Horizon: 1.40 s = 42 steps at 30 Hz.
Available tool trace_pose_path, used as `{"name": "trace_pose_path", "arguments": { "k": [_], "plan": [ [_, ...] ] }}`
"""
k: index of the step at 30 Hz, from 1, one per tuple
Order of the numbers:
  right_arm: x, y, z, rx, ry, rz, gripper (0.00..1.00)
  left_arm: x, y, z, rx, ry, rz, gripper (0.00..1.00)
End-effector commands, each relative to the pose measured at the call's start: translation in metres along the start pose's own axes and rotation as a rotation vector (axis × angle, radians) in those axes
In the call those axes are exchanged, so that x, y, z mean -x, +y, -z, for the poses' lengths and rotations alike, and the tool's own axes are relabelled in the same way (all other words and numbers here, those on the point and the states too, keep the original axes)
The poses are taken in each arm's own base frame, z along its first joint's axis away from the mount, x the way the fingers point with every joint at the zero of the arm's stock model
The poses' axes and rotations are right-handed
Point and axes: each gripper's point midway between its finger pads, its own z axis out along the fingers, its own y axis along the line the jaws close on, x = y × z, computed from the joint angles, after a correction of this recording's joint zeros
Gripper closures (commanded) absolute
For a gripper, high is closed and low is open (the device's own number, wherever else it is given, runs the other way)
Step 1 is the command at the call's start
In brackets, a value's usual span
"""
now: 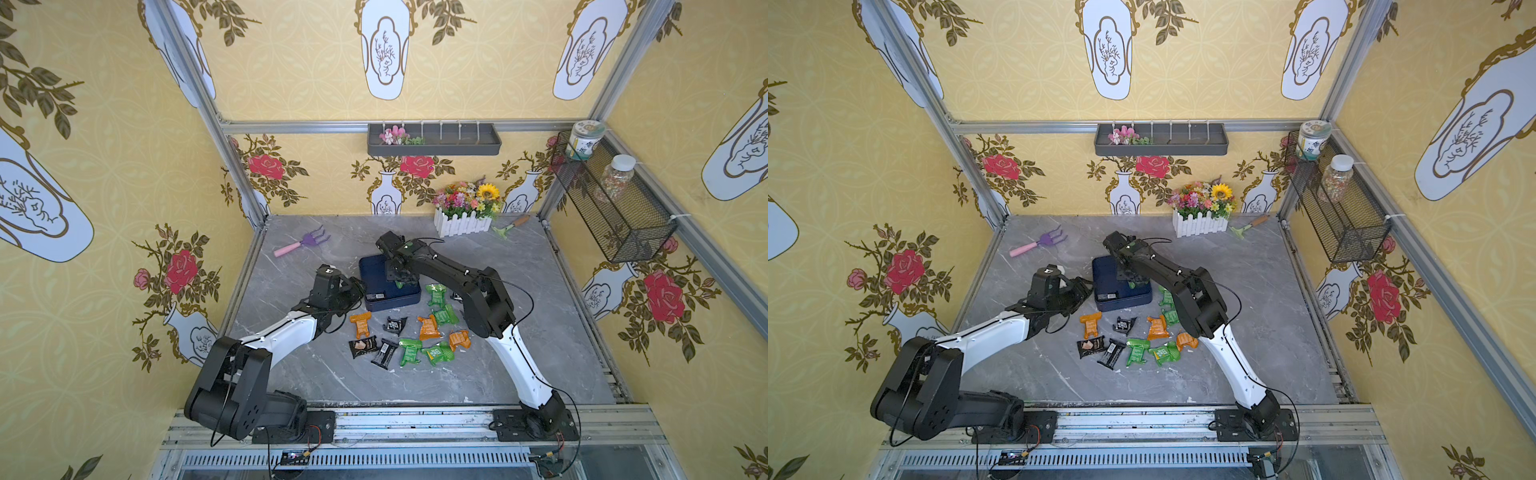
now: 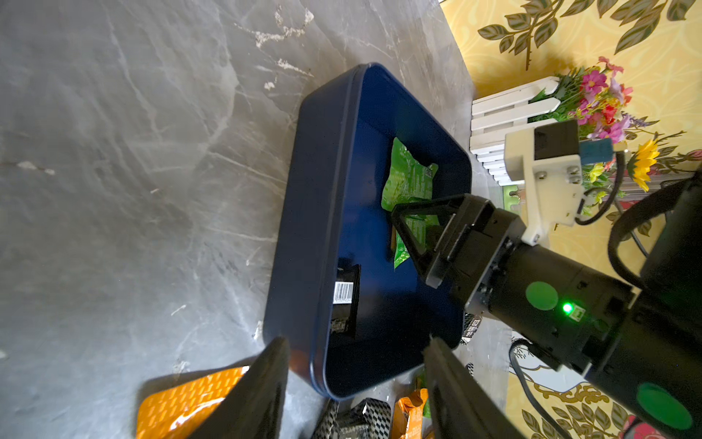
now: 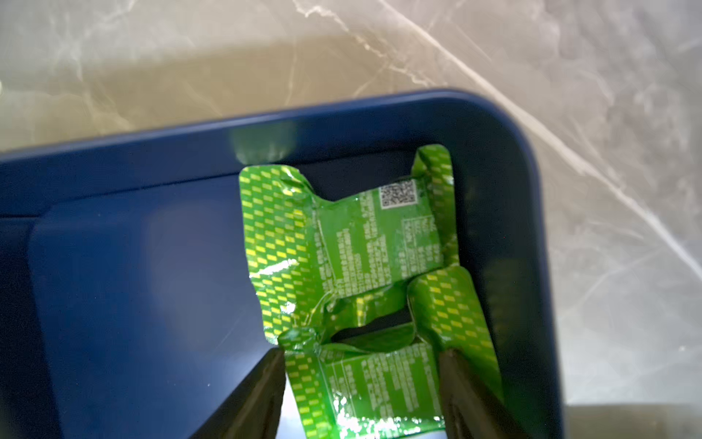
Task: Take the cookies out of the storage box
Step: Pick up the cookie from the storage box.
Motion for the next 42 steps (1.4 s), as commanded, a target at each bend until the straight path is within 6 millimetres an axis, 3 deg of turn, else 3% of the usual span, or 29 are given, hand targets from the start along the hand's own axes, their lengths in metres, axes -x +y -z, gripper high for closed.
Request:
{"name": "trace_pose_path", "arguments": {
  "k": [1, 10, 15, 20, 27, 32, 38, 42],
  "plan": [
    [-0.017, 0.001, -0.004, 0.040, 0.073, 0.084, 0.33, -0.001, 0.001, 0.000, 0.004, 0.003, -0.011, 0.38],
    [-0.044, 0.040, -0.006, 0.220, 0.175, 0.119, 0.39, 0.001, -0.001, 0.002, 0.006, -0.003, -0.016, 0.38],
    [-0.050, 0.036, -0.010, 0.202, 0.198, 0.123, 0.50, 0.002, -0.001, 0.003, 0.008, -0.004, -0.017, 0.38],
    [-0.043, 0.034, 0.001, 0.198, 0.174, 0.127, 0.58, 0.003, -0.002, 0.004, 0.005, -0.011, -0.018, 0.38],
    [-0.026, 0.040, 0.031, 0.228, 0.123, 0.125, 0.65, 0.005, -0.003, 0.007, 0.008, -0.023, -0.019, 0.38],
    [-0.009, 0.045, 0.068, 0.275, 0.052, 0.119, 0.65, 0.007, -0.003, 0.010, 0.009, -0.037, -0.017, 0.38],
    [-0.006, 0.045, 0.097, 0.325, 0.017, 0.105, 0.66, 0.007, -0.003, 0.010, 0.007, -0.036, -0.008, 0.35],
    [0.001, 0.014, 0.111, 0.279, -0.032, 0.048, 0.66, 0.007, -0.004, 0.009, 0.003, -0.031, -0.008, 0.35]
  ]
}}
